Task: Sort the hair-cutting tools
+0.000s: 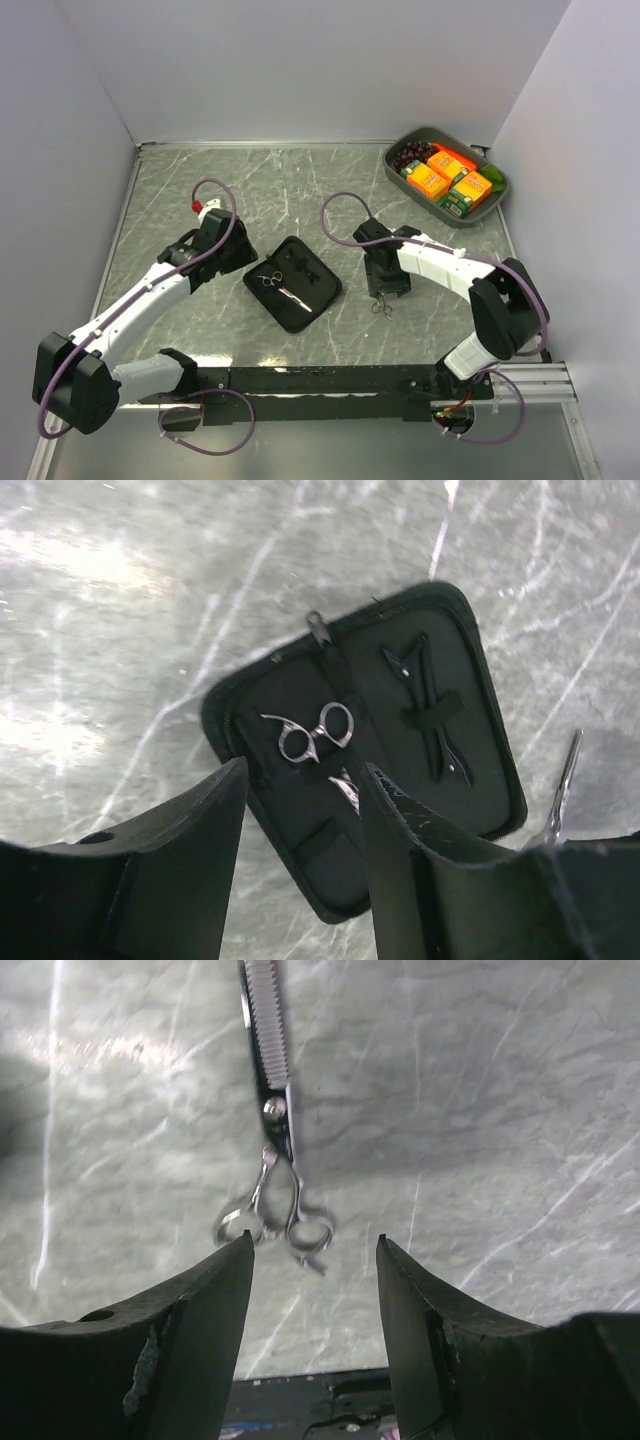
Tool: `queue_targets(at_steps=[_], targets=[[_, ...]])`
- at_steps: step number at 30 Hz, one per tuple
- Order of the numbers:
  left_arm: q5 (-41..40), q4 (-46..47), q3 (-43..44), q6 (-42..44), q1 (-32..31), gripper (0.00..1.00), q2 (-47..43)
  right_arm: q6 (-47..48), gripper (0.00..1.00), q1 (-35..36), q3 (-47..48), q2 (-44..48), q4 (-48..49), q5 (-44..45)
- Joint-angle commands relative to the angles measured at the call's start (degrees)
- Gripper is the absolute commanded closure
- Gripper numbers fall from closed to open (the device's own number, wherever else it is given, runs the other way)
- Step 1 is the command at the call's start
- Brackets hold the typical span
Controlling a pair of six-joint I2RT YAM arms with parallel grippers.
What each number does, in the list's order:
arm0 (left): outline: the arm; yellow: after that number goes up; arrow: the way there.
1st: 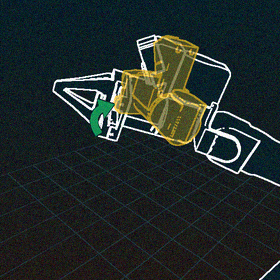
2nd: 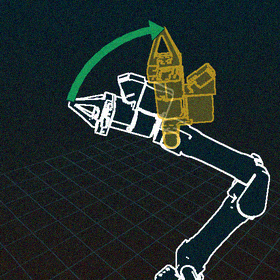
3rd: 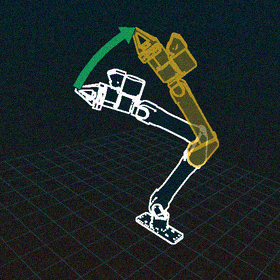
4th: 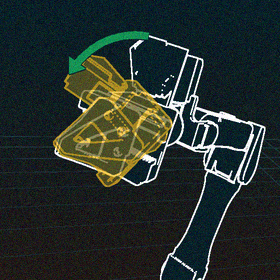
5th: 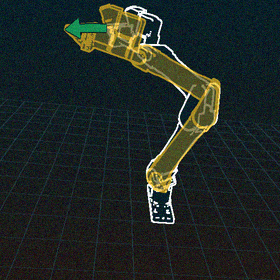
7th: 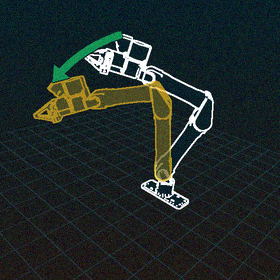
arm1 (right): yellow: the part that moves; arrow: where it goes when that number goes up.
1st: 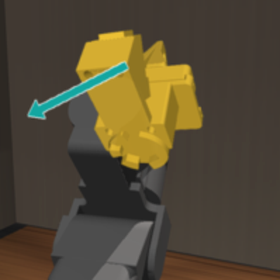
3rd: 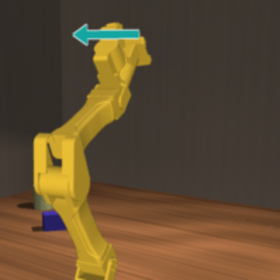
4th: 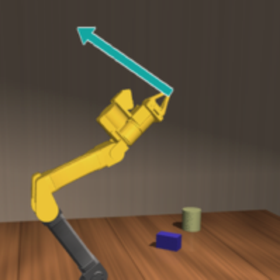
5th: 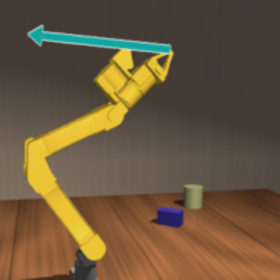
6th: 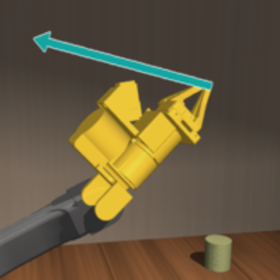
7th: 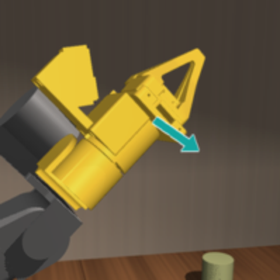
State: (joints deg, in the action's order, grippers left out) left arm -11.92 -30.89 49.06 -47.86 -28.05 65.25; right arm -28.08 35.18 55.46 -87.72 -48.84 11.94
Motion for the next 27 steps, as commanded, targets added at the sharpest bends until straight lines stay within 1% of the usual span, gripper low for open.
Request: queue_targets(at_steps=[1,5,7,9,14,17,18,20,21,23,24,26,27], targets=[[0.6,0.2,-0.5,0.6,2.5,0.48,-2.2,-0.1,0.4,-0.6,1.3,-3.4,5.0,-0.8],[0.8,-0.8,-0.7,1.3,4.0,0.45,-3.0,-0.4,0.4,-1.1,2.7,-7.5,7.0,-1.6],[1.3,-0.9,-0.7,1.4,4.7,0.46,-3.0,-0.4,0.41,-1.5,3.3,-9.1,7.4,-1.5],[1.6,-1.1,-0.7,1.6,5.0,0.47,-3.3,-0.1,0.44,-2.0,3.4,-9.7,8.0,-1.1],[1.3,-1.4,-0.2,2.2,5.6,0.47,-3.2,0.9,0.48,-4.1,3.5,-11.6,9.6,-2.0],[1.1,-1.5,0.2,2.9,5.9,0.47,-2.4,1.4,0.59,-4.9,3.2,-12.3,9.8,-2.7],[1.1,-1.5,0.2,3.1,6.3,0.47,-2.2,1.4,0.64,-5.0,2.9,-12.2,10.0,-2.5],[0.9,-1.1,0.0,3.3,6.5,0.47,-1.7,1.8,0.69,-5.0,2.0,-12.2,10.3,-2.5],[0.7,-0.9,-0.6,3.4,6.8,0.47,-1.5,2.0,0.78,-4.9,1.9,-12.2,10.3,-2.5],[0.1,-0.9,-1.2,3.0,7.5,0.45,-0.7,2.2,0.9,-5.0,1.4,-11.8,10.1,-2.8],[-0.1,-1.0,-1.6,2.3,8.6,0.45,-0.1,2.2,1.0,-4.9,1.4,-11.7,9.5,-2.8],[0.5,-1.3,-1.8,1.8,10.1,0.47,2.0,2.3,1.0,-5.0,1.0,-10.8,9.3,-2.4],[0.8,-1.2,-1.6,1.5,11.5,0.5,2.9,2.5,1.0,-4.9,0.6,-10.4,9.3,-2.1]])
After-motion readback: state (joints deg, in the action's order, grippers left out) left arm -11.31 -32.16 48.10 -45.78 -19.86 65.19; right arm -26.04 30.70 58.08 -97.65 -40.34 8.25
